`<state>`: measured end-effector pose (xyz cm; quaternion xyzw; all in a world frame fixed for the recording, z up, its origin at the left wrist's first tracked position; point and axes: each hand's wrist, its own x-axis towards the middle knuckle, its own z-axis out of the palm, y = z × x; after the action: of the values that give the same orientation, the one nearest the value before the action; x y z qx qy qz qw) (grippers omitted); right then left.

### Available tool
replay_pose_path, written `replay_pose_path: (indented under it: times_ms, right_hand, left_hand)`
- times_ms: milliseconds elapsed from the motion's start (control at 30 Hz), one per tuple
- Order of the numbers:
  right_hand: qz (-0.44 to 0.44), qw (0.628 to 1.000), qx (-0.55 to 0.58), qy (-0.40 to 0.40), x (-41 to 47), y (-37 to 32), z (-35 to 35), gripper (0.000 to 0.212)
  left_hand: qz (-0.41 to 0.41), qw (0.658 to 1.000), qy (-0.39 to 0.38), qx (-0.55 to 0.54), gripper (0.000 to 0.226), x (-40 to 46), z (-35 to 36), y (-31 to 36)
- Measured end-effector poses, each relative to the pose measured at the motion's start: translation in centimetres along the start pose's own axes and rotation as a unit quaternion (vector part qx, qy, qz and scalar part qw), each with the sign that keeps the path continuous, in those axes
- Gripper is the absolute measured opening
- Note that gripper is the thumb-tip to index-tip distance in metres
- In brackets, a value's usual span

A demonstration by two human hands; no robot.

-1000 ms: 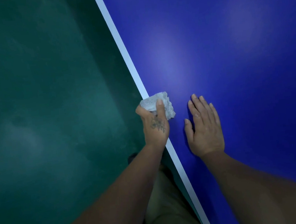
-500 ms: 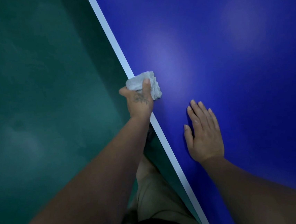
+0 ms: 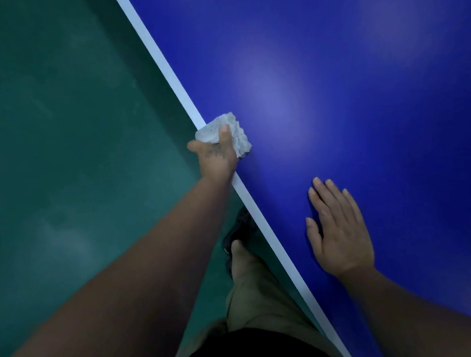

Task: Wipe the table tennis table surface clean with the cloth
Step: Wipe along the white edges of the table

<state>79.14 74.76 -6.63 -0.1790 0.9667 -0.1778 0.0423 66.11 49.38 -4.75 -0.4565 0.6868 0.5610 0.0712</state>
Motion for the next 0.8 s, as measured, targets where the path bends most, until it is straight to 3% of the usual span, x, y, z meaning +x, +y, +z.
replay_pose_path:
  times_ms: [200, 367, 500, 667, 733, 800]
  right_hand:
    - [0.003, 1.0, 0.005, -0.014, 0.3, -0.1, -0.3, 0.054]
    - [0.007, 1.0, -0.002, -0.027, 0.4, -0.5, -0.8, 0.054]
    - [0.005, 0.999, 0.015, -0.028, 1.9, -0.8, -1.5, 0.048]
    - [-0.005, 1.0, 0.025, -0.008, 9.2, -1.9, -1.9, 0.041]
    - [-0.009, 1.0, 0.027, 0.007, 13.3, -2.7, -1.6, 0.04]
    - [-0.009, 0.999, 0.029, 0.027, 17.7, -4.1, -1.3, 0.038]
  left_hand:
    - [-0.018, 0.997, 0.018, -0.071, 0.04, -5.1, 0.0, -3.9]
    - [-0.028, 1.0, -0.008, -0.002, 0.039, -5.6, 0.7, -3.6]
    - [-0.053, 0.998, 0.018, 0.032, 0.037, -3.0, 1.0, -1.6]
    - [-0.153, 0.984, 0.002, 0.091, 0.045, -1.8, -0.1, 3.6]
    - [-0.151, 0.985, -0.013, 0.078, 0.042, -0.4, -0.7, 5.5]
    - [-0.133, 0.989, -0.029, 0.05, 0.058, 2.9, -0.9, 5.0]
